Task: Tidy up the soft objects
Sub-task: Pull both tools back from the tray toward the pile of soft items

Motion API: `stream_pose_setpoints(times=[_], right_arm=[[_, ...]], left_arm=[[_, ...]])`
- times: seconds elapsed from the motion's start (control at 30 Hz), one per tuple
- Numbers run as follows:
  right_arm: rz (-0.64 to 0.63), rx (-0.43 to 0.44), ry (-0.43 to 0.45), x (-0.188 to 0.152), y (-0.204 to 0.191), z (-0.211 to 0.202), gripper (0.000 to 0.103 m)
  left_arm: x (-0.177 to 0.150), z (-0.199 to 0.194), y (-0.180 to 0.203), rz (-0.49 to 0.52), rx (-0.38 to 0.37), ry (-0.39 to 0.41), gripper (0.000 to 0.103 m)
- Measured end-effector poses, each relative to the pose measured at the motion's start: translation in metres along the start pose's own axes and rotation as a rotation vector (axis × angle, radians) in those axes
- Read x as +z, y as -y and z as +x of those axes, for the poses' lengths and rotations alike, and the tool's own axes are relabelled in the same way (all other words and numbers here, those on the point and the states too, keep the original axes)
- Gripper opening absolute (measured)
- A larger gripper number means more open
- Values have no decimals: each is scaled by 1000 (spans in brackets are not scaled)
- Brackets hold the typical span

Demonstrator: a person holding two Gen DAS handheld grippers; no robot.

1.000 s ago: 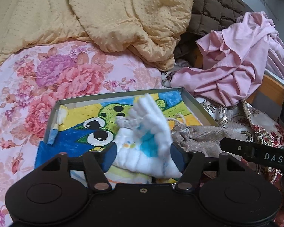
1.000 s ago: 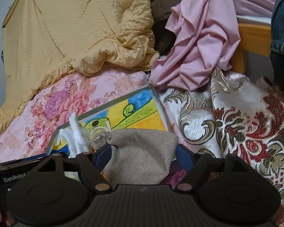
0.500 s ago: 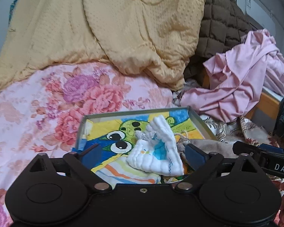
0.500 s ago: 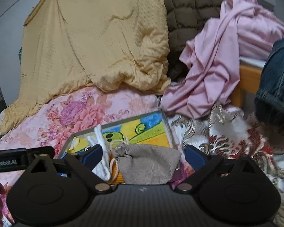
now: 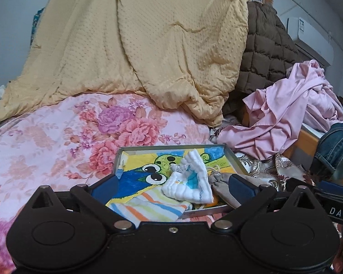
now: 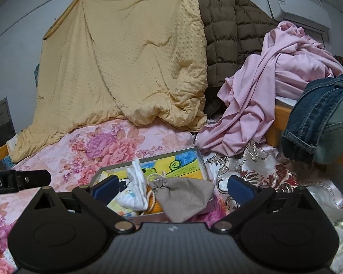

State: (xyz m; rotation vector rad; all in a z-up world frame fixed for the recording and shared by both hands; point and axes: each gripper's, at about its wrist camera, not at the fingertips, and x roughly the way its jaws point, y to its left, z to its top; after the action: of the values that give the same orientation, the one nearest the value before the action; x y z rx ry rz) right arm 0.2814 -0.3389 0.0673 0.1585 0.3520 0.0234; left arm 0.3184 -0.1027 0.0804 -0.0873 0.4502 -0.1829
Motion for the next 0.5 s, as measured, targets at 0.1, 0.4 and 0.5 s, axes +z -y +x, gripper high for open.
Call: stream_pose_setpoints(times=[0.1,0.4,0.5], right_arm=[[-18,-3,8,-5,-5,-15,103],[-29,23,13,-22,-17,-64,103],[-28,32,12,-28,-20,-79,103]], left_arm=[[-5,-19,-3,-7,8,14,102],[-30,-67,-9,-35,20,30,102],[-40,-82,-7,-21,21,38,102]])
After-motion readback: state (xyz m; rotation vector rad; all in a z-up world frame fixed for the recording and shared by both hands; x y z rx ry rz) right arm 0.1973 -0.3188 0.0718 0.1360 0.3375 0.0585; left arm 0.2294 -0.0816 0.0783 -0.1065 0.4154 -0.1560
